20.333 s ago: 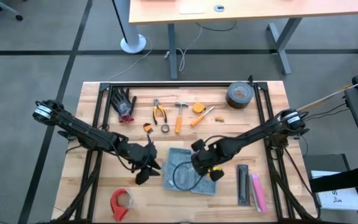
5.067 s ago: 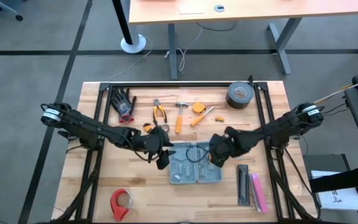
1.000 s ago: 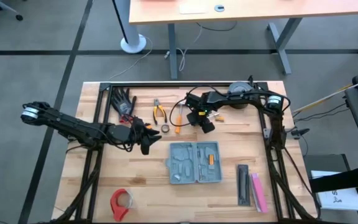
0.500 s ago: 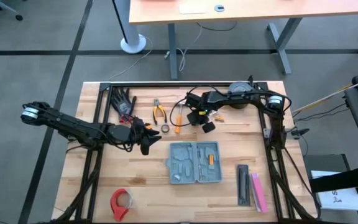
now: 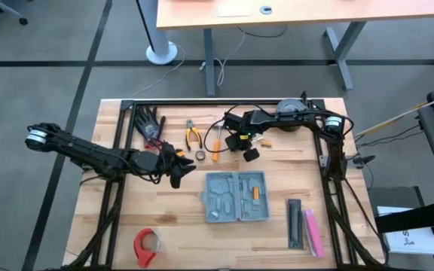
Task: Prefit tool cases
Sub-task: Put the nut driver into the gray tool box
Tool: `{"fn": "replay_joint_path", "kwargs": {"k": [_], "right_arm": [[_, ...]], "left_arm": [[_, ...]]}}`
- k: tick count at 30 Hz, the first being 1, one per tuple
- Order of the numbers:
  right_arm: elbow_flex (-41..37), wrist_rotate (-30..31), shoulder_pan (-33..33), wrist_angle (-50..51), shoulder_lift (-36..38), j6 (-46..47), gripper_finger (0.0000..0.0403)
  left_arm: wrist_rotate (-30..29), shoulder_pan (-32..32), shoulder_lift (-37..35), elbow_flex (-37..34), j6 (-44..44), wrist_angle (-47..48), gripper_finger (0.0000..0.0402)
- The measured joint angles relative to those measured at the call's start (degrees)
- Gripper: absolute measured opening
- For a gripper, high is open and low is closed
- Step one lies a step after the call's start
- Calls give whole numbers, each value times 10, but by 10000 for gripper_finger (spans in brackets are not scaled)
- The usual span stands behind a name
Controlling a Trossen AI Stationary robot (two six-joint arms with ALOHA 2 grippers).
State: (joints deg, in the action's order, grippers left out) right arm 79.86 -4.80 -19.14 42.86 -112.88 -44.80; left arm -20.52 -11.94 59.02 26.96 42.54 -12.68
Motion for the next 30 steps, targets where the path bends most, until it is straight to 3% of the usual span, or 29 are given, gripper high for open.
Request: {"fn": "replay_joint_path", "kwargs": {"k": [9,14,24,30], "right_arm": [[15,-2,0,21,2,12,139],[12,-18,0,37,0,5,166],[8,-12,0,29,-44,-13,142],[8,-6,0,27,-46,-18,101]], "left_arm": [[5,0,0,0,0,0,168],[5,0,0,0,0,0,168],[5,0,0,0,0,1,168],[6,0,0,0,0,3,168]]}}
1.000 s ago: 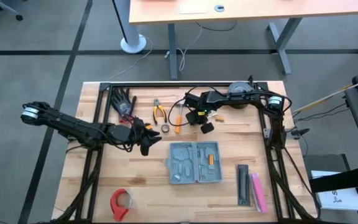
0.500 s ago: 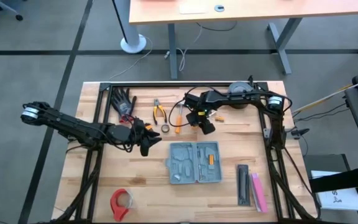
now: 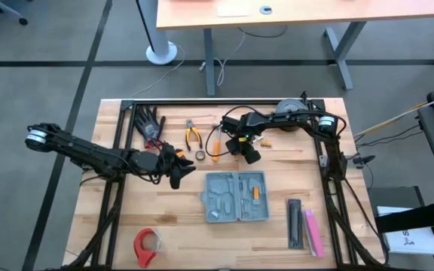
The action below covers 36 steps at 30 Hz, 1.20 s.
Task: Prefit tool cases
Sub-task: Put the nut driver into the gray tool box
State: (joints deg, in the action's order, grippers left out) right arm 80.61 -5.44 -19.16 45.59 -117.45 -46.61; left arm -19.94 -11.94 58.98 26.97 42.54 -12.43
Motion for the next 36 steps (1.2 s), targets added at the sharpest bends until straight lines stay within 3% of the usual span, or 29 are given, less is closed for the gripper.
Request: {"fn": "replay_joint_path", "kwargs": {"k": [3,10,14,21,28,36], "right_arm": [[-1,5,0,1,5,-7,72],[-3,11,4,17,42,-6,73],[-3,18,19,48,77,-4,73],[-2,16,107,109,132,-48,73],[-4,14,202,136,139,-120,75],[-23,9,292,137,139,-124,74]], "left_arm": [[0,0,0,0,0,2,168],[4,0,0,0,0,5,168],[39,0,0,0,0,5,168],[61,0,0,0,0,7,168],[61,0,0,0,-4,6,168],[60,0,0,0,-4,5,168]]}}
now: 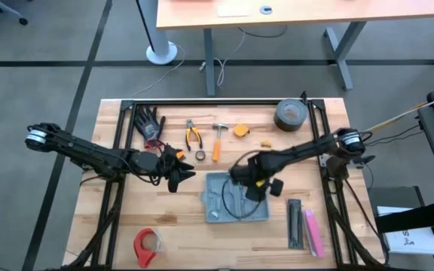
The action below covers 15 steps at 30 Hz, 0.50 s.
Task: Prefit tool cases
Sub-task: Put the nut driver into the gray tool box
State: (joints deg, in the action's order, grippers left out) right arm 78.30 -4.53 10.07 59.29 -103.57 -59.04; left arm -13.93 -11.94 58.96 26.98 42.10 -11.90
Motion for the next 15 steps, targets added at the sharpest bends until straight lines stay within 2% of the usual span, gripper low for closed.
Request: {"fn": "replay_joint_path", "kwargs": {"k": [9,15], "right_arm": [[-29,-5,82,-1,0,0,80],[-61,-5,96,-19,0,-46,83]], "left_arm": [[-6,0,0,0,4,-27,168],[-21,0,0,0,4,-31,168]]}}
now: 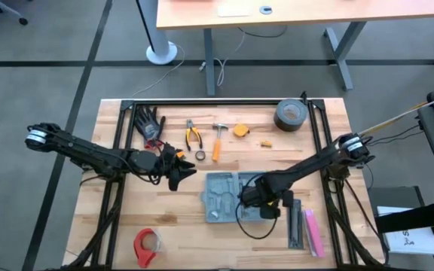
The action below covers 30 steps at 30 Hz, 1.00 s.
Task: Prefit tool cases
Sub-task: Put the nut driver into the gray tool box
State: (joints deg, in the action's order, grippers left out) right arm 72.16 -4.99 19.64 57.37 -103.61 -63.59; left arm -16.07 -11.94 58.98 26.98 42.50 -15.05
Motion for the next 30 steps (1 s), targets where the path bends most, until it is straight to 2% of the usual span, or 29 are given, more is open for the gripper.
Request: {"fn": "replay_joint_path", "kwargs": {"k": [11,18,24,30], "right_arm": [[-22,0,12,-39,-1,-57,80],[-22,0,15,-46,-1,-60,88],[-22,-13,15,-55,-14,-48,85],[-22,-26,15,-57,-24,8,97]], "left_arm": [[-1,0,0,0,5,0,168],[-1,1,1,0,5,0,168],[0,1,1,0,7,0,168],[1,0,1,0,14,0,168]]}}
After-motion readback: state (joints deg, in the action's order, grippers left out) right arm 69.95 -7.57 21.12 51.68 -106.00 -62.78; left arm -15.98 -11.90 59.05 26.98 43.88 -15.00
